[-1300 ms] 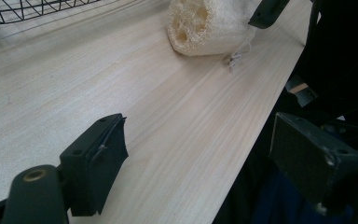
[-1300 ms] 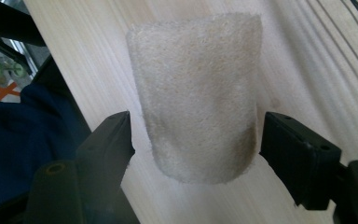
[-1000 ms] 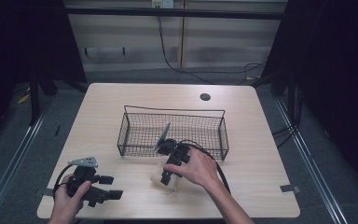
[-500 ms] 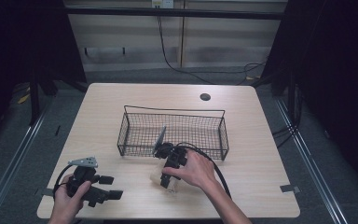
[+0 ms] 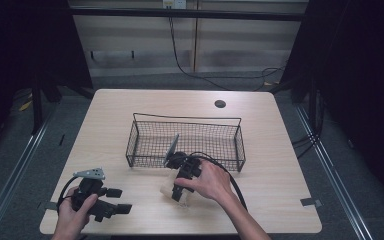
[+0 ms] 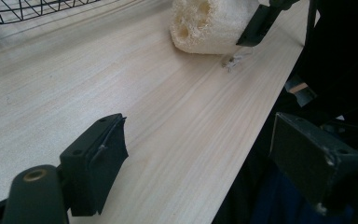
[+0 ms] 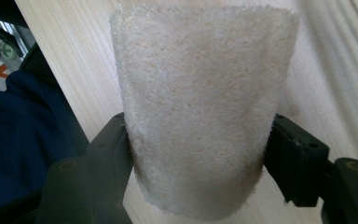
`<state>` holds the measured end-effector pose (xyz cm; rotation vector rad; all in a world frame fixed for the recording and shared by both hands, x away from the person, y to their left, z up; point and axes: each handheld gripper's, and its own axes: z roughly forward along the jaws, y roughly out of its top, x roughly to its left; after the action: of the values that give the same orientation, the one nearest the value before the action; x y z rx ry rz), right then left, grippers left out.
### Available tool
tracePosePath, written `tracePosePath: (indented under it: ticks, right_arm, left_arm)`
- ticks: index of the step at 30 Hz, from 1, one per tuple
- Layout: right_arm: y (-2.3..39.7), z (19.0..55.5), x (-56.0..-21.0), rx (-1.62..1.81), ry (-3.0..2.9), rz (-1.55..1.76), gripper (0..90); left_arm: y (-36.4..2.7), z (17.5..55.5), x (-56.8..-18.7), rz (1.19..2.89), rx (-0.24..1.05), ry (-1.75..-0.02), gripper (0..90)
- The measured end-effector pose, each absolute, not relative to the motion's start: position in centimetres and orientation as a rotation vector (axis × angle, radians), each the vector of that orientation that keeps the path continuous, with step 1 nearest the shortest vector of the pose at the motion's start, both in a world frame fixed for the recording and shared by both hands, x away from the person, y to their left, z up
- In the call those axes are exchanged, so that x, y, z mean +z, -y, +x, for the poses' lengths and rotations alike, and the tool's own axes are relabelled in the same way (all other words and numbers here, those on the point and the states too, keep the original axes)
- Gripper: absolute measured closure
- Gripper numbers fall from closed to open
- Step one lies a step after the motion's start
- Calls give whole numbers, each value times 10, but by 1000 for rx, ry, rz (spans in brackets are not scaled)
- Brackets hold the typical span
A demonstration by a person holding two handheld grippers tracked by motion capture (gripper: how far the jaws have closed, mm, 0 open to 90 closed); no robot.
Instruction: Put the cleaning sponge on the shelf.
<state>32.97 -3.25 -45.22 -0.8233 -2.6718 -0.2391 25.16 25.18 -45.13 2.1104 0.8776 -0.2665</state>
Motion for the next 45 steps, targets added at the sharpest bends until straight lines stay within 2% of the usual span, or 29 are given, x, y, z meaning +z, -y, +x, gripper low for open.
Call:
tracePosePath:
  ticks: [45]
  right_arm:
    - [50, 327, -419, -282, 2619, -828, 304]
  left_arm:
    - [-250, 252, -452, 2113, -271, -875, 181]
